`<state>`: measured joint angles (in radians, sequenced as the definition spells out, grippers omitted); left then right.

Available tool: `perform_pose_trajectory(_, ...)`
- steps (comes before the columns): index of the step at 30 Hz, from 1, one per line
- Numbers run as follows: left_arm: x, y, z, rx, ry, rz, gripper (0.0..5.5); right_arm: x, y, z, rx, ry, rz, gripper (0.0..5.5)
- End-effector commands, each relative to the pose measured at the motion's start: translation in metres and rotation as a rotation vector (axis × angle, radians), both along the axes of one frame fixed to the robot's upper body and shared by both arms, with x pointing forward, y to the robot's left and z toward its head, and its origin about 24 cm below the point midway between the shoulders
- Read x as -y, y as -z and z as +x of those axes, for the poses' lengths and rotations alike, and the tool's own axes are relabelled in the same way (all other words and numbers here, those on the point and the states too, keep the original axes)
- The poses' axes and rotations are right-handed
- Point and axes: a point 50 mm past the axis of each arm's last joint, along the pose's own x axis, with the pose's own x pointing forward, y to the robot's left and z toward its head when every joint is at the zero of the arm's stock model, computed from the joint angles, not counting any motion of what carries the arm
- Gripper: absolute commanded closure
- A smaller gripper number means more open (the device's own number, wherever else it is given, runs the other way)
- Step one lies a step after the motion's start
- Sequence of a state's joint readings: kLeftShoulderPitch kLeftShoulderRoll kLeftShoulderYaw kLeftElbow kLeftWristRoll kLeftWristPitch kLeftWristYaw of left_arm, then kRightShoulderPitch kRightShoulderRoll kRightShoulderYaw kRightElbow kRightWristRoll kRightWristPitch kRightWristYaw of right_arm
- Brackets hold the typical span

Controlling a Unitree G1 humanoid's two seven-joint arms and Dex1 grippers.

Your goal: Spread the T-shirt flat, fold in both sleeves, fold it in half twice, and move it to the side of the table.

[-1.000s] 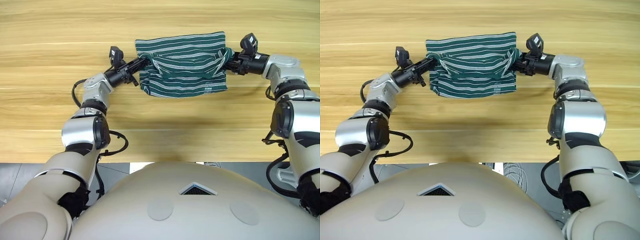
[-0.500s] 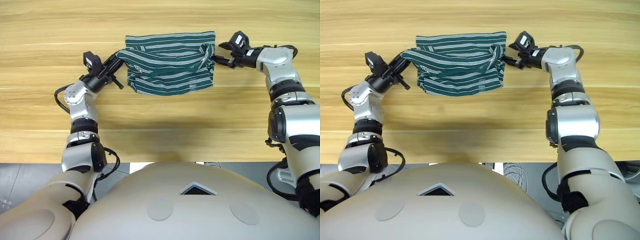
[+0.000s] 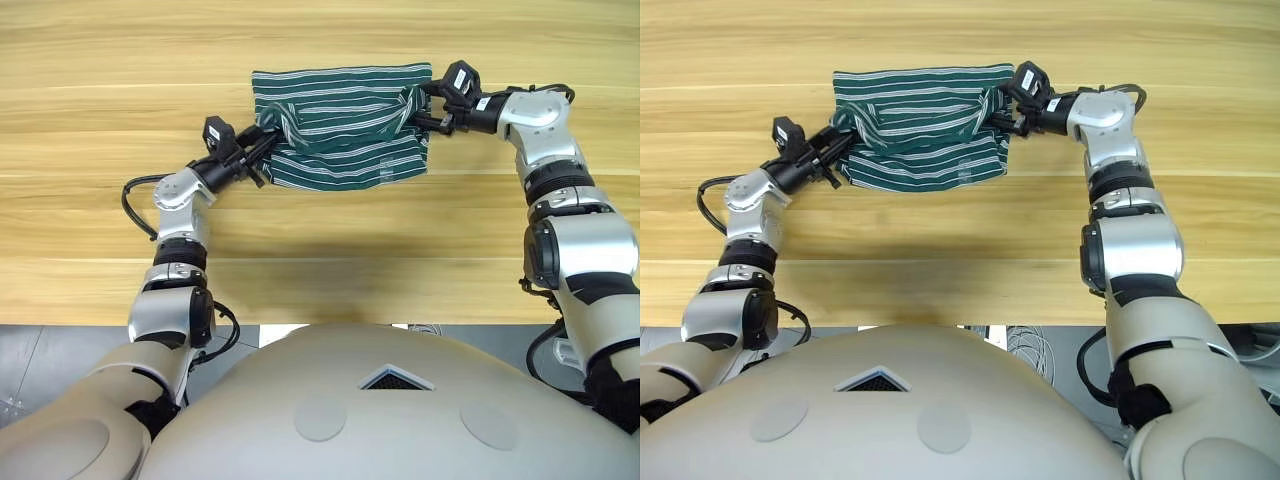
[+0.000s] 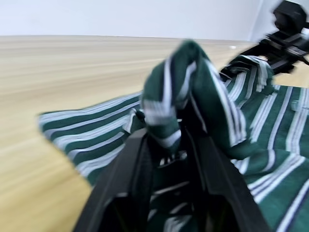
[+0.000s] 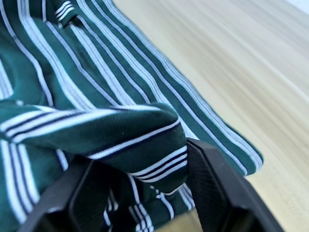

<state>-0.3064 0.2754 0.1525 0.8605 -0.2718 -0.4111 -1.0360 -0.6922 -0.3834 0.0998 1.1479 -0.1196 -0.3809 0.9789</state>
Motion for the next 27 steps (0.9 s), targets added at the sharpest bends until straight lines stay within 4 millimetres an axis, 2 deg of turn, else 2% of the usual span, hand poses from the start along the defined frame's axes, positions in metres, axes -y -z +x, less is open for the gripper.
perform_pose_trajectory(1, -0.016, -0.023, 0.015, 0.089, -0.074, -0.018, 3.88, 0.003, -0.006, -0.001, 0.045, -0.036, -0.007, 2.94)
perform_pose_trajectory(5, -0.016, -0.027, 0.024, 0.088, -0.122, -0.045, 3.17, -0.004, -0.009, -0.001, 0.096, -0.058, -0.003, 2.94)
perform_pose_trajectory(8, -0.008, -0.016, 0.021, 0.056, -0.123, -0.006, 2.68, -0.013, -0.015, -0.001, 0.164, -0.089, 0.004, 2.94)
perform_pose_trajectory(11, -0.012, -0.014, 0.014, 0.078, -0.157, 0.035, 2.17, -0.019, -0.020, -0.006, 0.260, -0.158, -0.066, 2.94)
perform_pose_trajectory(14, -0.018, -0.017, -0.007, 0.163, -0.209, 0.127, 1.57, -0.018, -0.027, -0.011, 0.357, -0.231, -0.162, 2.94)
perform_pose_trajectory(18, -0.017, -0.029, -0.054, 0.249, -0.266, 0.217, 0.89, -0.014, -0.041, -0.013, 0.452, -0.258, -0.231, 2.94)
perform_pose_trajectory(21, -0.012, -0.042, -0.082, 0.263, -0.308, 0.268, 0.85, -0.018, -0.043, -0.019, 0.478, -0.305, -0.264, 2.94)
perform_pose_trajectory(23, -0.004, -0.044, -0.090, 0.255, -0.313, 0.298, 0.85, -0.022, -0.045, -0.020, 0.496, -0.329, -0.291, 2.94)
perform_pose_trajectory(27, 0.018, -0.041, -0.087, 0.232, -0.311, 0.321, 0.85, -0.032, -0.044, -0.019, 0.510, -0.385, -0.335, 2.94)
